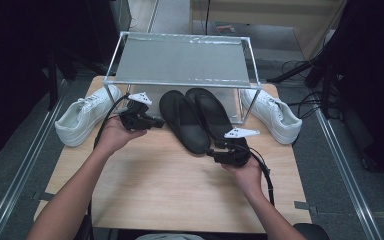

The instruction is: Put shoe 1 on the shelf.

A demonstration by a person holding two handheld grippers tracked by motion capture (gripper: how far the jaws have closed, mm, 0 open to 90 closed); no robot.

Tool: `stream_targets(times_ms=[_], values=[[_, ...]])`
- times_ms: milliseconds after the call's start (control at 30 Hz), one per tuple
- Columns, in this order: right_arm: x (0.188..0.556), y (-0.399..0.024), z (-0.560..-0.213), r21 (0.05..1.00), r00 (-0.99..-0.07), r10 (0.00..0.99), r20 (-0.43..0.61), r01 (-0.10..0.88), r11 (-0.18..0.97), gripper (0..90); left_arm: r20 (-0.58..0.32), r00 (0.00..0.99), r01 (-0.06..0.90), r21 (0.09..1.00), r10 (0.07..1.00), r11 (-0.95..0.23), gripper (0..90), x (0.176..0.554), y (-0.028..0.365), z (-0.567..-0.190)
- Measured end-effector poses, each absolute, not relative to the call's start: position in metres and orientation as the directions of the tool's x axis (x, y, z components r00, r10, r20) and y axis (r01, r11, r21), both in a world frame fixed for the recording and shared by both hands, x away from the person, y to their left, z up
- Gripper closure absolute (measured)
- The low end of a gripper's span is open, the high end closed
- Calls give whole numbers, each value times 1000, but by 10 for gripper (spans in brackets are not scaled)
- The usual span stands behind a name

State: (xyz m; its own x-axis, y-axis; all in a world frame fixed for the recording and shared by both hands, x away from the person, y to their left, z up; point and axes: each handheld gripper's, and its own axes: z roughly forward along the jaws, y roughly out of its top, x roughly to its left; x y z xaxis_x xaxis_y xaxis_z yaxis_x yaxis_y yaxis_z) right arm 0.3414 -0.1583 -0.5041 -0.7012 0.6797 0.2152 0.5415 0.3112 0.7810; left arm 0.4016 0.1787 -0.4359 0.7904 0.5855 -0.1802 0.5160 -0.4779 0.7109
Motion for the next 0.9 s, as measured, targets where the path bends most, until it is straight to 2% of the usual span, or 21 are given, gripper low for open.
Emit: stream_targets(times_ms=[300,567,733,833,900], values=[[343,-151,-512,761,-712,667,219,552,340,465,-137,810,471,731,570,-494,900,427,167,-394],[342,-151,-512,767,-722,660,207,539,349,493,-72,817,424,747,572,-512,900,447,157,-352],[343,-153,-514,762,-716,666,207,545,349,534,-68,815,428,740,575,-519,900,463,157,-340],[342,-152,-514,755,-715,665,214,554,352,594,-64,802,446,726,594,-524,900,474,159,-339],[342,-152,-514,757,-717,663,214,550,351,672,-72,793,460,723,605,-516,900,481,161,-340]])
